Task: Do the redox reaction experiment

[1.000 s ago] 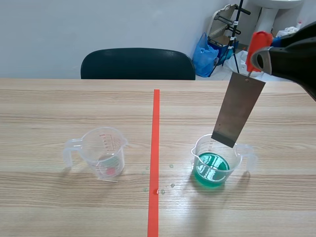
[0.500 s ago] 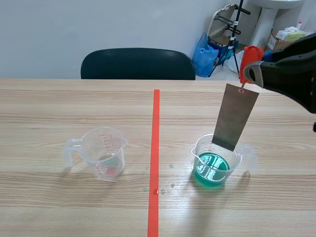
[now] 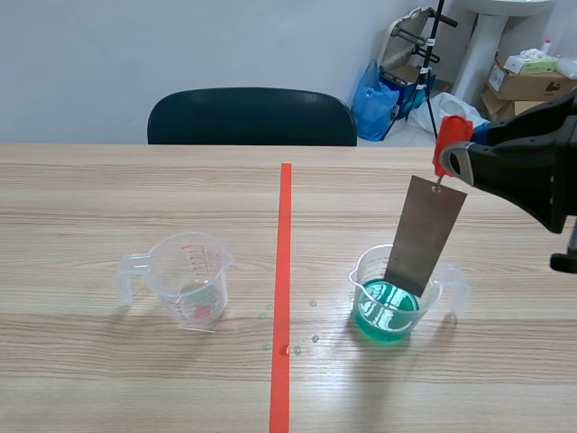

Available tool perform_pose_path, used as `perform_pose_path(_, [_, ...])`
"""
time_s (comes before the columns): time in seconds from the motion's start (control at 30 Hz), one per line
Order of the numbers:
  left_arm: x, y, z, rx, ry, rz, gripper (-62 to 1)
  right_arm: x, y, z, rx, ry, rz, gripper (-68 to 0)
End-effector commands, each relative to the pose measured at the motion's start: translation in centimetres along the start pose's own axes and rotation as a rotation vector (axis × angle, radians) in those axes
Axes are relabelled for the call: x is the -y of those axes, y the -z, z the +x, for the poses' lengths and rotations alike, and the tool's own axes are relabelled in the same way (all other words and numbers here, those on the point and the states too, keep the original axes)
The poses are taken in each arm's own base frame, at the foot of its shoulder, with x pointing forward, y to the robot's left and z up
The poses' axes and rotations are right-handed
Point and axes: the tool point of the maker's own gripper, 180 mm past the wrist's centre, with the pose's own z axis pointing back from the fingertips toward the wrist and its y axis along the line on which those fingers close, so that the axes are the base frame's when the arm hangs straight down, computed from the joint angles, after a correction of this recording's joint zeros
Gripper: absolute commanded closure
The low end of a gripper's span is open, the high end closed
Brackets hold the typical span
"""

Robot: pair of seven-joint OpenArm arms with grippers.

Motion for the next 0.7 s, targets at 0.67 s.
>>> perform_pose_path(0.67, [-0.1, 0.1, 0.7, 0.032, -0.001, 0.007, -62.3, 1.9, 1.3, -2.8, 0.038, 0.03, -0.024, -0.6])
